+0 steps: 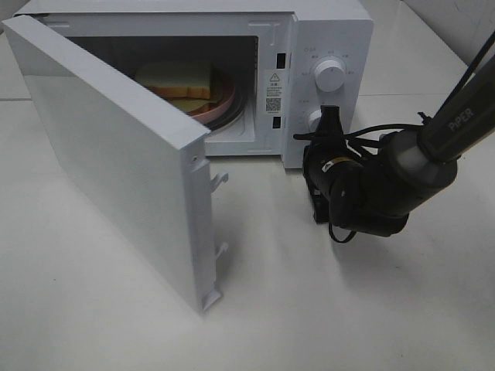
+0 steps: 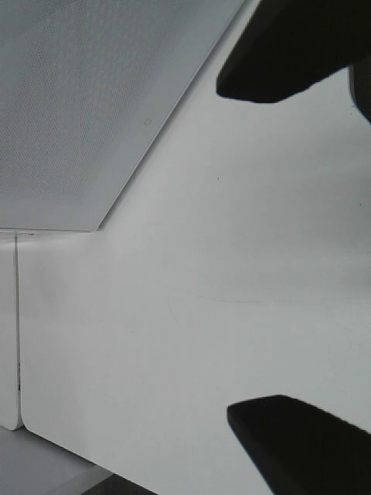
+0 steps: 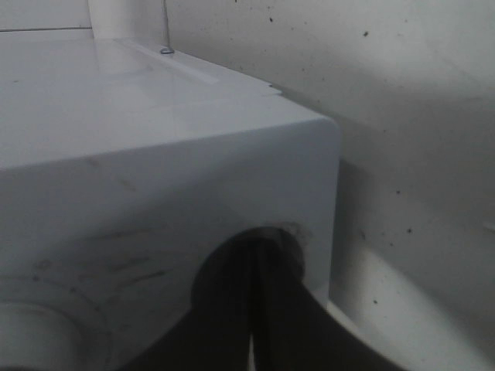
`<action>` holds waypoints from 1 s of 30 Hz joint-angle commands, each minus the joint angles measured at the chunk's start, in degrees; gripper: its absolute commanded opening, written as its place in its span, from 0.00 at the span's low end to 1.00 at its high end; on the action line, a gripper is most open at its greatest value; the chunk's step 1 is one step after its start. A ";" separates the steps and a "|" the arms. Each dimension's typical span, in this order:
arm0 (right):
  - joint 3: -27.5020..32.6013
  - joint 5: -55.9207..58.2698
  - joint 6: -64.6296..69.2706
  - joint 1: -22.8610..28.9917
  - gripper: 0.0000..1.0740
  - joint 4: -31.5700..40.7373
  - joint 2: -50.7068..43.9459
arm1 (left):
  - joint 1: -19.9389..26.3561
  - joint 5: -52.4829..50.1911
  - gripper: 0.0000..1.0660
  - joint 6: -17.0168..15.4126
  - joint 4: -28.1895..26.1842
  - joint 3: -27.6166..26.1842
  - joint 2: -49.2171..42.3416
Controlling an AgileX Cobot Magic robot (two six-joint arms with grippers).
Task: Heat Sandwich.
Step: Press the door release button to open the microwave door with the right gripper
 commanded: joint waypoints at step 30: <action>12.32 11.52 -0.74 -2.46 0.00 -10.03 -14.44 | 0.11 -0.63 0.92 -0.23 -0.29 0.06 -0.46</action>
